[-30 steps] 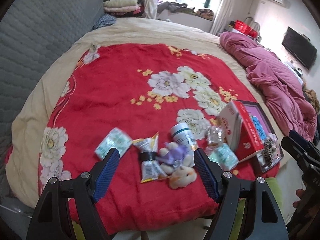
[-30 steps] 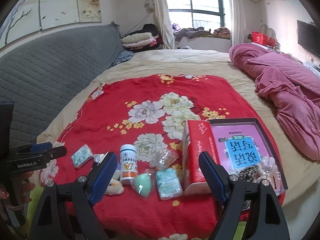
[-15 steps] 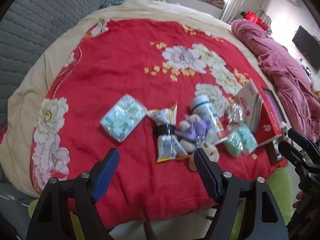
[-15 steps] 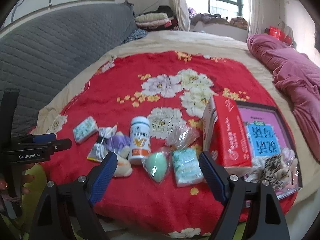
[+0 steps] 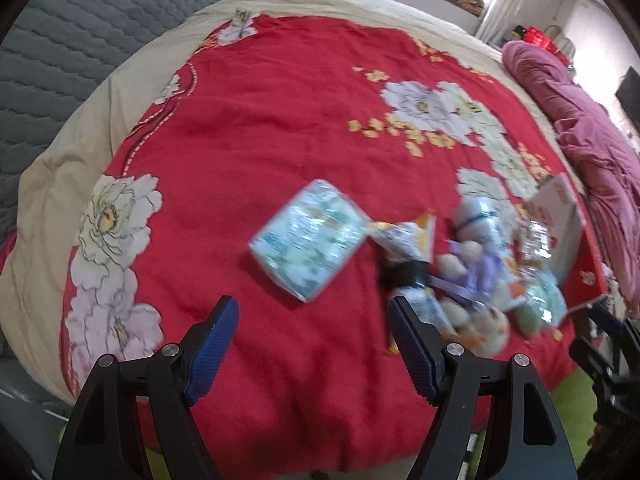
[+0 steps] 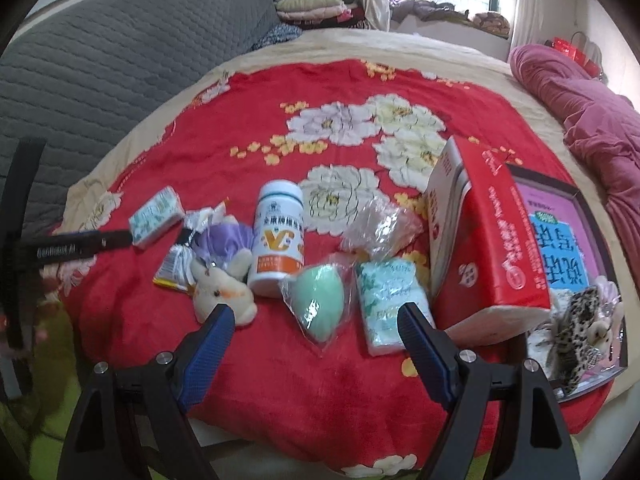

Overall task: Organize soft objects
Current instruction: 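Grasp the white 'Flower' tissue packet with the left tool while the right tool grasps the bagged green sponge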

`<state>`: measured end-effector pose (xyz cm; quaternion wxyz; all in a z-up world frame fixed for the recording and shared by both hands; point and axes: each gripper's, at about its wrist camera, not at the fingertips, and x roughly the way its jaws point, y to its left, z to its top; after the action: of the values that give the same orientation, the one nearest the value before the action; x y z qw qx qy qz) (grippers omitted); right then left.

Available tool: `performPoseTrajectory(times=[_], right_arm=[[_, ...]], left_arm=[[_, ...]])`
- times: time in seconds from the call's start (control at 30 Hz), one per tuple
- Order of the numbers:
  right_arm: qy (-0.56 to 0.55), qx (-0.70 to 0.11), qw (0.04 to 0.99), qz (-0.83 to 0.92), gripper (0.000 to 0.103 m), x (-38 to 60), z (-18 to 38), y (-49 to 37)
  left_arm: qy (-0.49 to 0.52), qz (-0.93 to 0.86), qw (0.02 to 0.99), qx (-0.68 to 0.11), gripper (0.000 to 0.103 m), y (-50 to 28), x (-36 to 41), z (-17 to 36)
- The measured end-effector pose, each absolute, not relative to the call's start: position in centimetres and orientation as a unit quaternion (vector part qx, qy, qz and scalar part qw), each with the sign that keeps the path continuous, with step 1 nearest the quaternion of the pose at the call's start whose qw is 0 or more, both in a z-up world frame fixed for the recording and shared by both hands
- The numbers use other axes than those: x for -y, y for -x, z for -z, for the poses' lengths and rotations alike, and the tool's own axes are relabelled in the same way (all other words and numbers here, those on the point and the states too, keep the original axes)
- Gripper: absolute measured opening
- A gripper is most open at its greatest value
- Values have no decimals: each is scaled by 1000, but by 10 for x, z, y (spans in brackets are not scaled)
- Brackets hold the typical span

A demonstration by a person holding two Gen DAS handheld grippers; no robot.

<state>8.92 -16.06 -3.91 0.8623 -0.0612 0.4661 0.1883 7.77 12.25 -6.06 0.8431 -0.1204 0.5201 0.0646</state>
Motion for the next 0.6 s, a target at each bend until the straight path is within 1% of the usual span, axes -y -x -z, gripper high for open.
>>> performPoseTrajectory(times=[0.4, 0.6], right_arm=[[75, -480, 851, -198, 83, 150, 54, -99], [103, -487, 847, -186, 83, 143, 69, -107]], left_arm=[[44, -35, 836, -546, 78, -126, -126, 98], [45, -32, 833, -551, 78, -140, -129, 112]])
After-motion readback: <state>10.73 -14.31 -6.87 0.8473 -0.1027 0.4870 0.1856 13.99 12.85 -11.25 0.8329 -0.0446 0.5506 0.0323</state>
